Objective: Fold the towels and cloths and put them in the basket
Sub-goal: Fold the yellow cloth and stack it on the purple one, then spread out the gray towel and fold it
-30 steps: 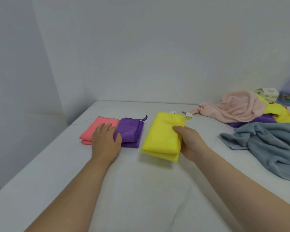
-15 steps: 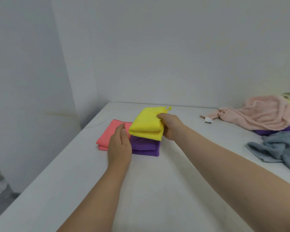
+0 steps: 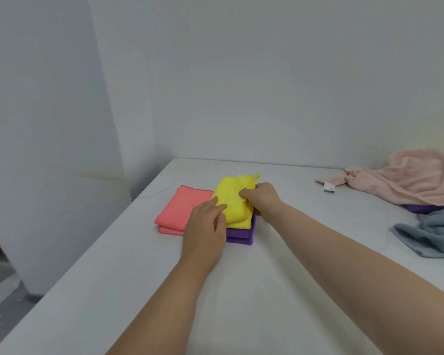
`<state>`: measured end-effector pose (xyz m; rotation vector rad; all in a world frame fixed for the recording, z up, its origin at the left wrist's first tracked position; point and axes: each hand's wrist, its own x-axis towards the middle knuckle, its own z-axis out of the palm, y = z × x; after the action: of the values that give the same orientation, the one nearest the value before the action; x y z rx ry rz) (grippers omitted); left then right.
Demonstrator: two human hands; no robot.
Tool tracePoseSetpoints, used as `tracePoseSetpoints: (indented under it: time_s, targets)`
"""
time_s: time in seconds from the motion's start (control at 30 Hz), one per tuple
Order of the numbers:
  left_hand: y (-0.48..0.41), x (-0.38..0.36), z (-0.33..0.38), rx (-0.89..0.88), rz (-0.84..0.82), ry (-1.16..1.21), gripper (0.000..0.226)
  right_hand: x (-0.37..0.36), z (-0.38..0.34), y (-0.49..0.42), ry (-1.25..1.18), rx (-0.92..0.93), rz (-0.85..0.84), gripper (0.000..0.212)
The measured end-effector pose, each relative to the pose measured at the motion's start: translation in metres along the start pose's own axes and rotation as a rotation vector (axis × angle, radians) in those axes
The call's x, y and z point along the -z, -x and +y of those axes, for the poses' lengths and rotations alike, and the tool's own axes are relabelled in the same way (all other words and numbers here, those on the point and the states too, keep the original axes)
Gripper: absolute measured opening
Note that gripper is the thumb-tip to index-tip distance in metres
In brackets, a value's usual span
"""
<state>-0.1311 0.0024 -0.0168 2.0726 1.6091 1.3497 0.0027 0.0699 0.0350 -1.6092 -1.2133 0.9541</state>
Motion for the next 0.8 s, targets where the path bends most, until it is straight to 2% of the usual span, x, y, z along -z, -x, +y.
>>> tracePoseSetpoints:
  time_s: [0.1,0.17,0.23,0.33,0.4,0.53,0.67,0.8]
  targets:
    - [0.001,0.001,0.002,-0.019,-0.053,-0.032,0.040,0.007,-0.003,0.006,0.338,0.261,0.181,0.062]
    - [0.001,0.002,0.004,-0.028,-0.091,-0.070,0.051,0.009,-0.007,0.014,0.482,0.547,0.288,0.058]
    - [0.001,0.001,0.003,-0.035,-0.115,-0.127,0.056,0.004,-0.008,0.015,0.690,0.667,0.202,0.048]
    - [-0.001,0.001,0.001,0.026,-0.108,-0.196,0.051,-0.003,0.007,0.013,1.007,0.530,-0.124,0.045]
    - [-0.001,0.000,-0.001,0.092,-0.117,-0.239,0.042,0.000,0.024,0.012,0.981,0.468,-0.232,0.051]
    - [0.000,-0.003,-0.002,0.089,-0.196,-0.393,0.045,0.002,0.047,0.010,0.790,0.451,-0.222,0.056]
    - [-0.001,-0.001,-0.001,0.058,-0.239,-0.426,0.048,0.002,0.049,0.019,0.646,0.536,-0.108,0.052]
    - [0.004,0.004,0.009,-0.068,-0.228,-0.379,0.078,0.016,0.047,0.045,0.529,0.581,0.065,0.048]
